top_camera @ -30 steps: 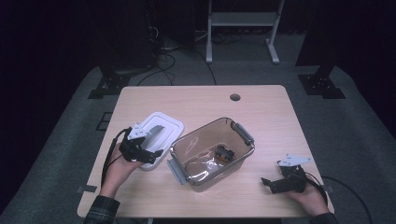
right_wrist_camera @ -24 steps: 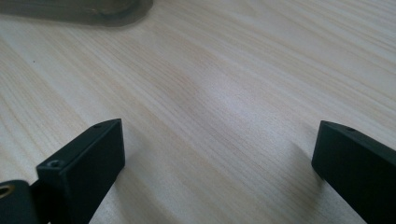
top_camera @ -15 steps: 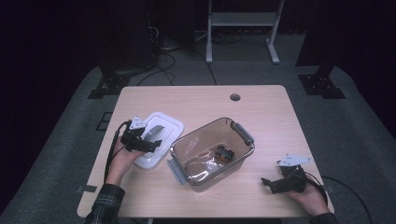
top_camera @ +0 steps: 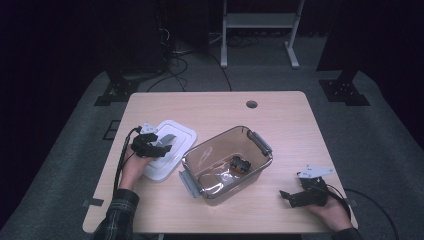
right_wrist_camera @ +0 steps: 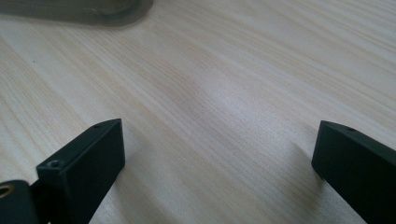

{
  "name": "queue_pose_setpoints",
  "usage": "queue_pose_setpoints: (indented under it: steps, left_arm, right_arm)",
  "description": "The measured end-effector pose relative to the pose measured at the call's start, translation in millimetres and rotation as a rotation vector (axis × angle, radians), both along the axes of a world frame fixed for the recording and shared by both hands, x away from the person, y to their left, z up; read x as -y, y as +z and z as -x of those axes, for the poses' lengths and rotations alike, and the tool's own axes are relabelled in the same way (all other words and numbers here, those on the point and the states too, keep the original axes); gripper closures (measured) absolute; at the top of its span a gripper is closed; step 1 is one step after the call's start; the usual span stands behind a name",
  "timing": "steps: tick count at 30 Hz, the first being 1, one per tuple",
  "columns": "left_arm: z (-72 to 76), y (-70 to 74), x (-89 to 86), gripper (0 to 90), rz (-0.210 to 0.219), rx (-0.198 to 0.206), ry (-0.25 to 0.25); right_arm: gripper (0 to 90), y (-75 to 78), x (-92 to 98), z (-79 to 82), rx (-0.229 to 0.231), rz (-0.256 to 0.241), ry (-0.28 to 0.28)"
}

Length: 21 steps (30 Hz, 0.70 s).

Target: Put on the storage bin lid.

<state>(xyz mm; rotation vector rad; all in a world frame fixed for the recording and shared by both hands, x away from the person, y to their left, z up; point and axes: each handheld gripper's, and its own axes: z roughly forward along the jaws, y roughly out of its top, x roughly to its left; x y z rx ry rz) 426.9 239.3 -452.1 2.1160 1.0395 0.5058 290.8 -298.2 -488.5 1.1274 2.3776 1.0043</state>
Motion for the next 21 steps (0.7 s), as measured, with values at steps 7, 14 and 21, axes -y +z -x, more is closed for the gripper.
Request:
queue_pose_setpoints:
  steps: [7, 14, 21]
  left_arm:
    - [-3.8, -4.9, -3.1, 37.5, 0.020, -0.025, -0.010]
    - [-4.2, -5.3, -2.8, 50.8, 0.021, -0.020, -0.012]
    - [-4.2, -4.5, -3.6, 61.3, 0.028, -0.026, 0.006]
  right_arm:
    - [1.6, 0.0, 0.0, 0.0, 0.000, 0.000, 0.000]
    - [1.6, 0.0, -0.4, -0.2, 0.000, -0.001, -0.002]
    - [1.6, 0.0, -0.4, -0.2, 0.000, -0.001, -0.002]
